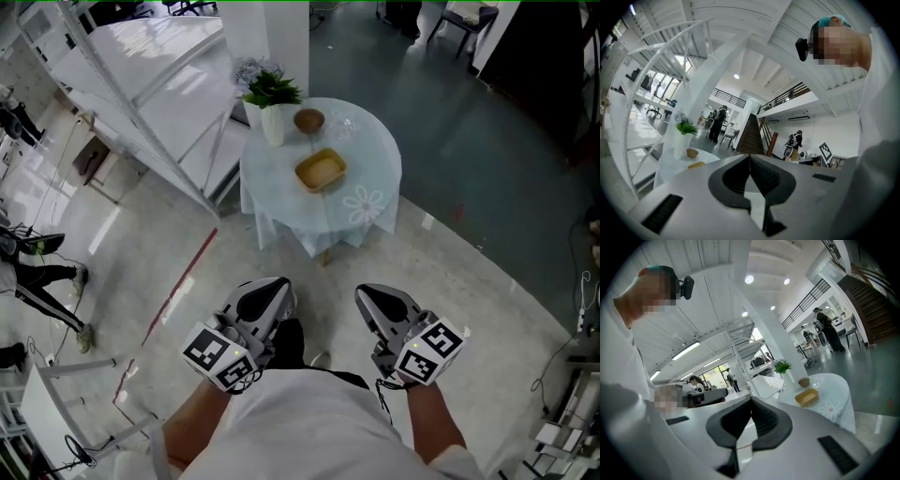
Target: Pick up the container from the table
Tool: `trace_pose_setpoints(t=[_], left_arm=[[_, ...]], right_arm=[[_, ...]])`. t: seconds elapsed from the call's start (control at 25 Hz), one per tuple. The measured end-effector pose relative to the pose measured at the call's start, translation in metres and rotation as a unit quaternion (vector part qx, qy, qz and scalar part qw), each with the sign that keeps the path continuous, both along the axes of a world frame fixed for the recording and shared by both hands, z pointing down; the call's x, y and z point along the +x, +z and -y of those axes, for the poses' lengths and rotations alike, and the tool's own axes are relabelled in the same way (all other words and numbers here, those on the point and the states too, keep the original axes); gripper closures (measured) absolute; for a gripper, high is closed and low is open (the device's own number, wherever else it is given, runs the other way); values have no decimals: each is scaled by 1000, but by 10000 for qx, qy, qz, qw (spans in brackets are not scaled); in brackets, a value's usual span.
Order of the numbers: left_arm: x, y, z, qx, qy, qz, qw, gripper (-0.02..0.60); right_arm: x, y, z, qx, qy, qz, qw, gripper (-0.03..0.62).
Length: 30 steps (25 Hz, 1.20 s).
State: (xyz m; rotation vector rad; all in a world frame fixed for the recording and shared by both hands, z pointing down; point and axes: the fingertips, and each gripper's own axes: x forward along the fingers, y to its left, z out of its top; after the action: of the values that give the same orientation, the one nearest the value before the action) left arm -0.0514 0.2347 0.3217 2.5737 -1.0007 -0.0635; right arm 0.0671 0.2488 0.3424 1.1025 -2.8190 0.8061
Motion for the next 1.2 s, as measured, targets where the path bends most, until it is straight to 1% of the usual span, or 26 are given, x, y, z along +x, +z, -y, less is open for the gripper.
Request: trace_pose_setpoints(t=[0.6,1.2], left_arm=[[-38,26,136,-282,20,-69,9996,560],[-68,36,236,-467,253,-121,9985,560]], right_arm=[[-38,23,130,-326,25,-70,9994,574],[-71,31,227,-551,239,-187,9980,574]])
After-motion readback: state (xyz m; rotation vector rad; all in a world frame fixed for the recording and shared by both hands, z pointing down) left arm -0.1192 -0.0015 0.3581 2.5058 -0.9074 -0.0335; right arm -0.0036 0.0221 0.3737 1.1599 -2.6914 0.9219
